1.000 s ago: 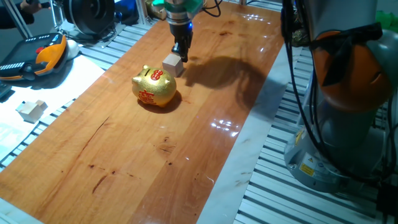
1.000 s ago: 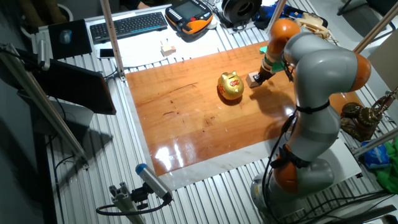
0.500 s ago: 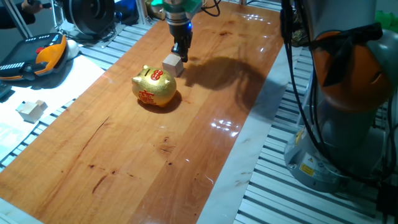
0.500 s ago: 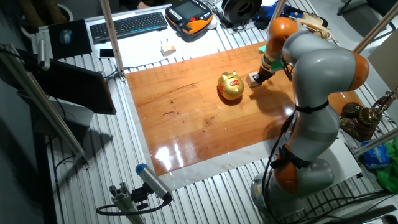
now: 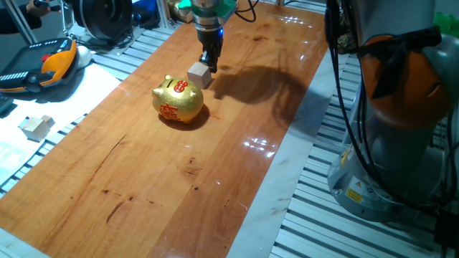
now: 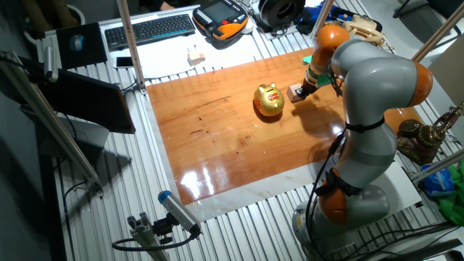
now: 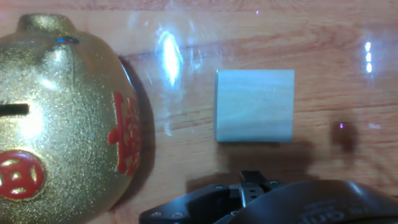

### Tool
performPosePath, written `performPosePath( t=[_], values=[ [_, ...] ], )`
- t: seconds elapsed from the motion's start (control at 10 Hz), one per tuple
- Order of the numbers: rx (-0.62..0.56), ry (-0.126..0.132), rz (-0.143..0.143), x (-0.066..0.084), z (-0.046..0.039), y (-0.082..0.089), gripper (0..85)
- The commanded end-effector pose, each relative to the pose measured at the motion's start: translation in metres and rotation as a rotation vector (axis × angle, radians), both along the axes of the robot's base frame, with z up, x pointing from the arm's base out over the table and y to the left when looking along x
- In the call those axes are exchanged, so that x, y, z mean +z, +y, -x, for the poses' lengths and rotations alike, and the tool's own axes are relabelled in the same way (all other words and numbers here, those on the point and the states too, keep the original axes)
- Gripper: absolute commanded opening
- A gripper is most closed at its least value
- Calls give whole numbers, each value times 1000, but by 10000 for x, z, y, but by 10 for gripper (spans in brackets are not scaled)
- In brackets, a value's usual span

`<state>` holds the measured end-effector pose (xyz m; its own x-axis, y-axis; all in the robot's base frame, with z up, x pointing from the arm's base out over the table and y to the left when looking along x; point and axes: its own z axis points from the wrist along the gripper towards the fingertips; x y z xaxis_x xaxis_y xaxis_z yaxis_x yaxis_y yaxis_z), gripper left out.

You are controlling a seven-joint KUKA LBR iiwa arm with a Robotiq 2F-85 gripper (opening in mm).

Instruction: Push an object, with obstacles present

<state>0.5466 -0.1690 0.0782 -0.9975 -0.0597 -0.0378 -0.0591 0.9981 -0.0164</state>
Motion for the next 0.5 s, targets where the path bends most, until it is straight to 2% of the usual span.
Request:
performPosePath(
  t=[0.0,0.4],
  values=[
    [1,-8,-3,-20,-6,-4,0],
    [14,-23,2,-96,-43,-15,0]
  ],
)
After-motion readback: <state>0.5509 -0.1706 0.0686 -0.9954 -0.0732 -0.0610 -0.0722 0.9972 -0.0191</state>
